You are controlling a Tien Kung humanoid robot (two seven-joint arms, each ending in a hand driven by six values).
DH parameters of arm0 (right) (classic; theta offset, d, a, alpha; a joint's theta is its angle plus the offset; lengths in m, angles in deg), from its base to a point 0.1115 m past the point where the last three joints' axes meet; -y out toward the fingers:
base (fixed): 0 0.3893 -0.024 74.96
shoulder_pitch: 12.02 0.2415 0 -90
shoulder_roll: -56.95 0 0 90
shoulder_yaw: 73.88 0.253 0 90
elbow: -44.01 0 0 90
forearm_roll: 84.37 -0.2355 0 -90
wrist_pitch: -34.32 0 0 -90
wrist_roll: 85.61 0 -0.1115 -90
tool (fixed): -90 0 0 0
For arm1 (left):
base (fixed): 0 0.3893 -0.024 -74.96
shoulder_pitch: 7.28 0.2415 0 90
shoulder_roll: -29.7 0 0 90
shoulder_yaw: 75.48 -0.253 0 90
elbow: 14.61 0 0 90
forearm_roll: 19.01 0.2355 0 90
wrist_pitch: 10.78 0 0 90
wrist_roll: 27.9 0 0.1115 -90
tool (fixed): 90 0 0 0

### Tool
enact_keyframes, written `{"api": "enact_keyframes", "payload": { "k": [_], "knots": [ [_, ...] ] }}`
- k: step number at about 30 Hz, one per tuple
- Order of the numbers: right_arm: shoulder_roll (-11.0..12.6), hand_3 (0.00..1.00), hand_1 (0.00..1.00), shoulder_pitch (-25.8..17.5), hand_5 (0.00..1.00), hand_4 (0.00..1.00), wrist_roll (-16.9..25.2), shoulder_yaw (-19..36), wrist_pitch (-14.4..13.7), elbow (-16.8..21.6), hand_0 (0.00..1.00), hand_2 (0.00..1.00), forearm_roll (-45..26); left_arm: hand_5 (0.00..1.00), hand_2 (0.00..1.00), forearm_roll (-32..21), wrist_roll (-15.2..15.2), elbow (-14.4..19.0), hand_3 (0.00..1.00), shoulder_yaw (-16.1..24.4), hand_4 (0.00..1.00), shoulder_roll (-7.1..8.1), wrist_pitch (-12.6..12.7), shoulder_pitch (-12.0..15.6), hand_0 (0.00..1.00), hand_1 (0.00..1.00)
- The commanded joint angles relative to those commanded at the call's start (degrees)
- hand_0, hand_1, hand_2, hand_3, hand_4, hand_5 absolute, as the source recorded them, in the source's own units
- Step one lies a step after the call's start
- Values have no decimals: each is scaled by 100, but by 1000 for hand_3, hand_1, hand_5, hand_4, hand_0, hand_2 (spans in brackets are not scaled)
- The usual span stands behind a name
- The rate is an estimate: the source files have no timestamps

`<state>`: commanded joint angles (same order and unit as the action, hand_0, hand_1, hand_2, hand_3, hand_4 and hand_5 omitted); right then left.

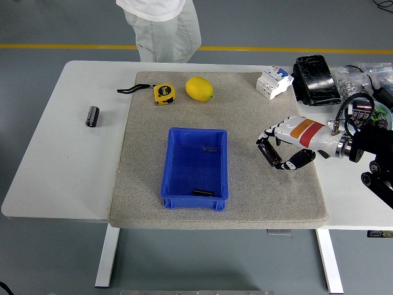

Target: Pick up the battery,place it into the box

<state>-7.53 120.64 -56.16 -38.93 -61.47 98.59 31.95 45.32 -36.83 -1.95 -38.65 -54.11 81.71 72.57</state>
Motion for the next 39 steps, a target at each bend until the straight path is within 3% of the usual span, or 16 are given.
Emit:
{"api": "enact_keyframes", "payload": {
  "k": [7,10,11,16,17,21,22,23,29,39],
  "knots": [
    [-176,498,463,292,2,507,21,65,61,608,557,501,-81,533,770,-16,3,0,568,-2,603,5,6,2,768,734],
    [-387,498,463,527,2,507,12,-133,149,639,557,501,-47,533,770,15,-12,10,568,1,603,13,-8,-19,768,734],
    [-456,553,498,603,2,571,1,-208,176,634,572,571,-22,534,770,13,-14,13,568,-6,603,16,-9,-24,768,734],
    [-735,553,498,868,2,571,-114,-553,437,645,572,571,121,534,770,-70,-20,21,568,-21,603,36,7,-30,768,734],
    [-803,898,647,908,159,946,-176,-599,561,616,683,732,186,534,770,-76,-22,23,568,-25,604,39,9,-36,768,734],
    [-952,898,647,999,159,946,-397,-638,1153,519,683,732,669,534,770,-21,-47,37,568,4,604,56,-6,-58,768,734],
    [-958,898,647,1003,159,946,-410,-635,1208,508,683,732,711,534,770,-11,-51,38,568,13,604,59,-8,-59,768,734],
    [-938,998,755,986,244,998,-427,-604,1275,498,785,871,742,533,769,-5,-55,37,569,29,603,64,-6,-54,769,733],
    [-788,998,766,914,267,998,-429,-445,1341,472,796,898,740,535,769,70,-85,44,569,89,604,72,-23,-17,769,733],
    [-536,998,761,791,278,998,-381,-26,1166,511,794,895,755,534,770,335,-121,38,567,249,604,58,-67,31,769,733]
  ]
}}
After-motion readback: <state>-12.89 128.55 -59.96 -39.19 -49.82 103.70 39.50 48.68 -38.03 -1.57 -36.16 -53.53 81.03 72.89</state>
